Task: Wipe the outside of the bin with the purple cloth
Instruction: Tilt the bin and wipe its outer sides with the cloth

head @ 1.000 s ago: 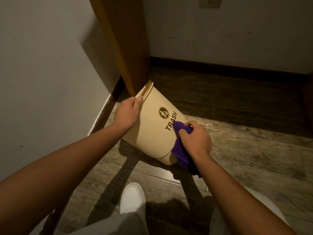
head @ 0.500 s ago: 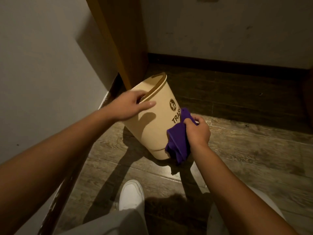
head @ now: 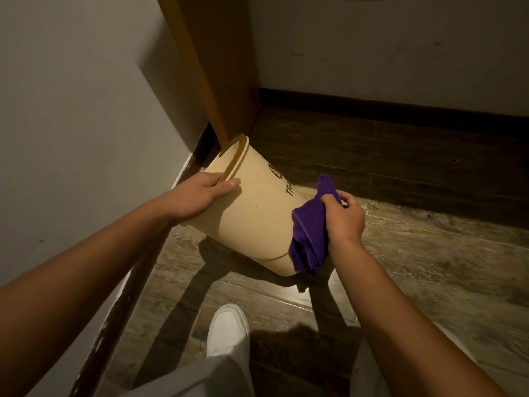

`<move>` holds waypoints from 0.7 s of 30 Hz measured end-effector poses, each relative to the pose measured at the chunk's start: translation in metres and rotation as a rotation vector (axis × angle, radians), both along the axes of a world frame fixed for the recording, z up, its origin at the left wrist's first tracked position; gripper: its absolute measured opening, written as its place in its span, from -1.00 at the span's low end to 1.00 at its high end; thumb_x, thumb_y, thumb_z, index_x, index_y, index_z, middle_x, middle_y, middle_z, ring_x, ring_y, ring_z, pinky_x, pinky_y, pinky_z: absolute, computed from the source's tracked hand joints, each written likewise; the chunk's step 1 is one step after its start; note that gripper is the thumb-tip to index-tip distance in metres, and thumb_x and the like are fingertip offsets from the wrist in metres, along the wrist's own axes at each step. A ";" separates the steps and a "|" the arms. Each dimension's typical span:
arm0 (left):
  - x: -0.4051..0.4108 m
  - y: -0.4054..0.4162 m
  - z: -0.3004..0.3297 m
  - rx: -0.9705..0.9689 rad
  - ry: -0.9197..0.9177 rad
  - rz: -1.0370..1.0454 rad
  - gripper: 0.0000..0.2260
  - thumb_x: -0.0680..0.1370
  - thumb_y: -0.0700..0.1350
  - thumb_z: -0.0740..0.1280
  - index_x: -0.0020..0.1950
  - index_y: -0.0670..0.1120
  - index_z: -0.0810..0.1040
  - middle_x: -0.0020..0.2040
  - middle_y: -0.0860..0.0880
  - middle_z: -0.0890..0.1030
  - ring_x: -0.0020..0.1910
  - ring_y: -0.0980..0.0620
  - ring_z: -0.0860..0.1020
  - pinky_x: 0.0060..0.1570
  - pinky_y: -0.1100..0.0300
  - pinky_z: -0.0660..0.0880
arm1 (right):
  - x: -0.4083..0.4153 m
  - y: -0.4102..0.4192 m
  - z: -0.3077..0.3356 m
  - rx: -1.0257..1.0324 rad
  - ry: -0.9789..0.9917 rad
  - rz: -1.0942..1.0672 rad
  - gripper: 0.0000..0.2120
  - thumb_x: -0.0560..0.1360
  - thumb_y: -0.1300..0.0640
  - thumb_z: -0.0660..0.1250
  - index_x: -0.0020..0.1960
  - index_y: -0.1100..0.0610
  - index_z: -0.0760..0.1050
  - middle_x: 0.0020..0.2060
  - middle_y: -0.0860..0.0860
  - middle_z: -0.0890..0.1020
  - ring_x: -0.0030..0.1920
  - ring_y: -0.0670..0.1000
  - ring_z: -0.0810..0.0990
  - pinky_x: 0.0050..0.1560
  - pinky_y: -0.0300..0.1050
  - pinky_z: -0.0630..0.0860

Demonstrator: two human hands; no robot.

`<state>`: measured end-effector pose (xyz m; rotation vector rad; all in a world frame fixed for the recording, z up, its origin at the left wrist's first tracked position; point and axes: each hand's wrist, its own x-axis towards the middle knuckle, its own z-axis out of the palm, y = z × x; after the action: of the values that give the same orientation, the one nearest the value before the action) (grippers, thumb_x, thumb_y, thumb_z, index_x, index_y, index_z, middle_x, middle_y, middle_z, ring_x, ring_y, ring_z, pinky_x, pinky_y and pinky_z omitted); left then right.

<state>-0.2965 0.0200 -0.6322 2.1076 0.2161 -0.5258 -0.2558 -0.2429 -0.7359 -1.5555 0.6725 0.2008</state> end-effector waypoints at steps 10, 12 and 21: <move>0.006 -0.018 0.011 0.051 -0.040 -0.128 -0.71 0.64 0.17 0.22 0.26 0.08 0.55 0.13 0.15 0.57 0.09 0.10 0.54 -0.04 0.20 0.44 | -0.002 0.009 0.000 -0.020 -0.043 0.040 -0.77 0.53 0.06 0.45 0.01 -0.26 0.48 0.03 -0.13 0.60 -0.04 -0.03 0.65 -0.14 -0.06 0.66; 0.000 -0.019 0.008 0.096 -0.116 -0.132 -0.70 0.67 0.13 0.16 0.21 0.02 0.57 0.09 0.16 0.56 0.06 0.12 0.52 -0.08 0.22 0.38 | -0.001 0.007 0.001 -0.042 -0.044 0.037 -0.77 0.54 0.06 0.44 0.10 -0.20 0.51 0.06 -0.11 0.59 0.00 -0.01 0.64 -0.02 0.02 0.68; 0.004 -0.025 -0.005 0.205 -0.304 0.006 -0.56 0.71 0.15 0.08 0.04 -0.08 0.65 -0.01 0.03 0.63 -0.02 0.10 0.55 -0.08 0.14 0.43 | 0.009 0.046 0.071 0.090 -0.337 0.222 -0.67 0.65 -0.04 0.30 0.41 -0.19 0.47 0.21 -0.16 0.58 0.03 -0.08 0.66 -0.11 -0.15 0.62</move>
<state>-0.2926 -0.0047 -0.6375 2.3528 0.1049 -0.1790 -0.2471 -0.1965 -0.6653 -1.5296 0.2233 0.1278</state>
